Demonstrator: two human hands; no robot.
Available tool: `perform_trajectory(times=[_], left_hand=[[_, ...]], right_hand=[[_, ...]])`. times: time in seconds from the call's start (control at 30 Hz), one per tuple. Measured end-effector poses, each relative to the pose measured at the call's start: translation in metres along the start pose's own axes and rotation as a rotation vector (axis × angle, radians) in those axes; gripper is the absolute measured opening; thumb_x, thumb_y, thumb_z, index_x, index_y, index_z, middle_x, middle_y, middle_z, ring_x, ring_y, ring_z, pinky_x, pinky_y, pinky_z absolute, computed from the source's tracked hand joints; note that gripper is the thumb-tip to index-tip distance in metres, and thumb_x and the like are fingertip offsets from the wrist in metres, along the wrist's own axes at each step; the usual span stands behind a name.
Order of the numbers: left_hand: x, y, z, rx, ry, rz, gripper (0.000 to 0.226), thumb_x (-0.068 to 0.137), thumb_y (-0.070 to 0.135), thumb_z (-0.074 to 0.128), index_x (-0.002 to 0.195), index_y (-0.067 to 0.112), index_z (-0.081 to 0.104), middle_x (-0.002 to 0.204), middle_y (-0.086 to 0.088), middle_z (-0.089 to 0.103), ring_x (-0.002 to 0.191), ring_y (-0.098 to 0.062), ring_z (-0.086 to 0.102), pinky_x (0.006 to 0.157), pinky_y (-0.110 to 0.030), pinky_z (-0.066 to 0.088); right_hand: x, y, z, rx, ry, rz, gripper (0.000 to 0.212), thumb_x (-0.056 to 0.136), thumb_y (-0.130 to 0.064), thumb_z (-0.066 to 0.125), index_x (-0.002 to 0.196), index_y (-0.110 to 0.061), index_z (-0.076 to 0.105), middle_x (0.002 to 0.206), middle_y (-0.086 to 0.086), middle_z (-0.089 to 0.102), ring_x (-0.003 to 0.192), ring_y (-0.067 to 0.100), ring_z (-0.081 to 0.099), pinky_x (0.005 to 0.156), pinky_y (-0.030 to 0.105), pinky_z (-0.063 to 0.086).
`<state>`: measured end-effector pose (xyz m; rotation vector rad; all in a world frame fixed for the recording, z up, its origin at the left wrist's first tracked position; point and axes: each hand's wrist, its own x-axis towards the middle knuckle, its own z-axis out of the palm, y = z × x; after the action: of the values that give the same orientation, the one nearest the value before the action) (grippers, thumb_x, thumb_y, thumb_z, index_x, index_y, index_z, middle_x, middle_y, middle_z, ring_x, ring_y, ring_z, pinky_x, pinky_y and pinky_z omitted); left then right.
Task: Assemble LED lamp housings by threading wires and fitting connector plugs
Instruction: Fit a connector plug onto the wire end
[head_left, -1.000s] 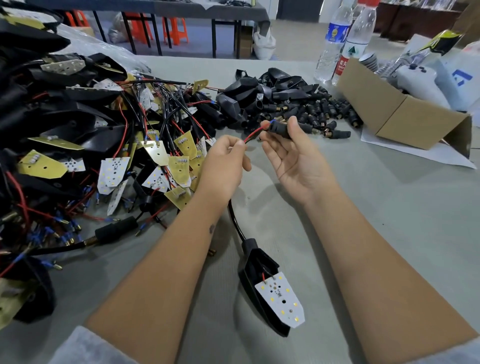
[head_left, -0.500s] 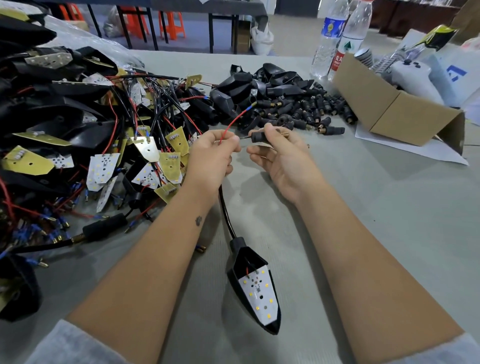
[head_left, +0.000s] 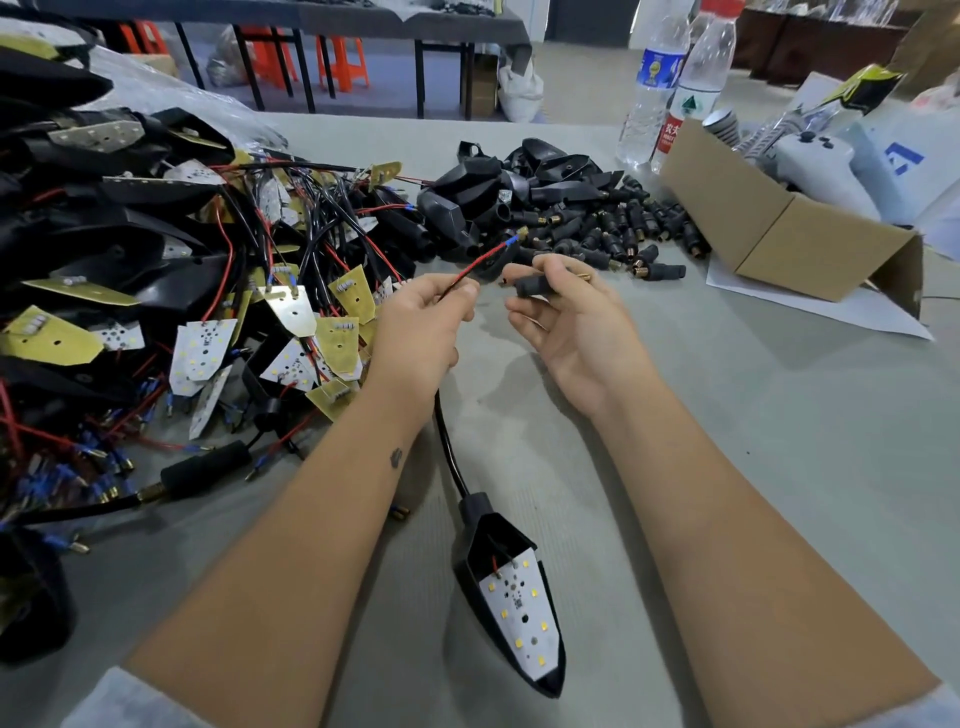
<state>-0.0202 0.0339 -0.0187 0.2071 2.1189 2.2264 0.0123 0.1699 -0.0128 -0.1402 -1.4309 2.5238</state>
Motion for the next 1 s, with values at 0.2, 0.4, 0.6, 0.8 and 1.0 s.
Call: perform_trajectory(times=[0.2,0.4,0.6,0.8,1.0], left_hand=[[-0.004,-0.0007,0.0034,0.126,-0.064,0.047,0.022,0.098,0.033,0.052,0.087,0.022,0.067,0.06,0.012,0.053,0.044,0.0,0.038,0.053,-0.026,0.03],[-0.0022,-0.0012,0.0026,0.066,-0.068,0.04,0.019,0.099,0.027,0.053,0.088,0.023,0.068,0.063,0.013,0.056,0.046,-0.002,0.037,0.045,-0.018,0.032],[-0.0008,0.0033,-0.0004,-0.179,0.013,0.029,0.013,0.095,0.019,0.061,0.084,0.022,0.067,0.083,0.003,0.069,0.063,-0.007,0.049,0.057,-0.02,0.042],[-0.0017,0.0031,-0.0041,-0.291,-0.011,0.064,0.029,0.084,0.002,0.072,0.076,0.018,0.049,0.08,0.004,0.073,0.044,-0.002,0.037,0.04,-0.014,0.028],[-0.0018,0.0039,-0.003,-0.315,0.027,0.029,0.036,0.086,-0.002,0.068,0.074,0.019,0.041,0.079,0.004,0.07,0.043,-0.001,0.036,0.039,-0.014,0.025]], right_hand=[[0.0023,0.0019,0.001,-0.119,0.013,-0.016,0.003,0.094,-0.014,0.056,0.092,-0.015,0.055,0.053,0.003,0.055,0.045,0.012,0.046,0.043,0.022,0.034],[-0.001,0.0033,0.0035,-0.234,0.039,-0.065,0.017,0.094,-0.009,0.057,0.078,-0.017,0.055,0.051,0.002,0.053,0.049,0.012,0.045,0.046,0.023,0.032],[-0.0026,0.0045,0.0064,-0.372,0.0,-0.09,0.017,0.093,-0.008,0.055,0.078,-0.017,0.058,0.051,0.005,0.053,0.051,0.015,0.045,0.047,0.024,0.031],[-0.0016,0.0062,0.0051,-0.413,-0.028,-0.073,0.013,0.095,-0.017,0.058,0.082,-0.021,0.058,0.054,0.004,0.056,0.054,0.017,0.044,0.048,0.023,0.034],[0.0021,0.0007,0.0038,-0.008,0.117,0.024,0.014,0.095,-0.002,0.04,0.09,-0.012,0.05,0.072,0.007,0.063,0.059,0.018,0.051,0.062,0.025,0.045]])
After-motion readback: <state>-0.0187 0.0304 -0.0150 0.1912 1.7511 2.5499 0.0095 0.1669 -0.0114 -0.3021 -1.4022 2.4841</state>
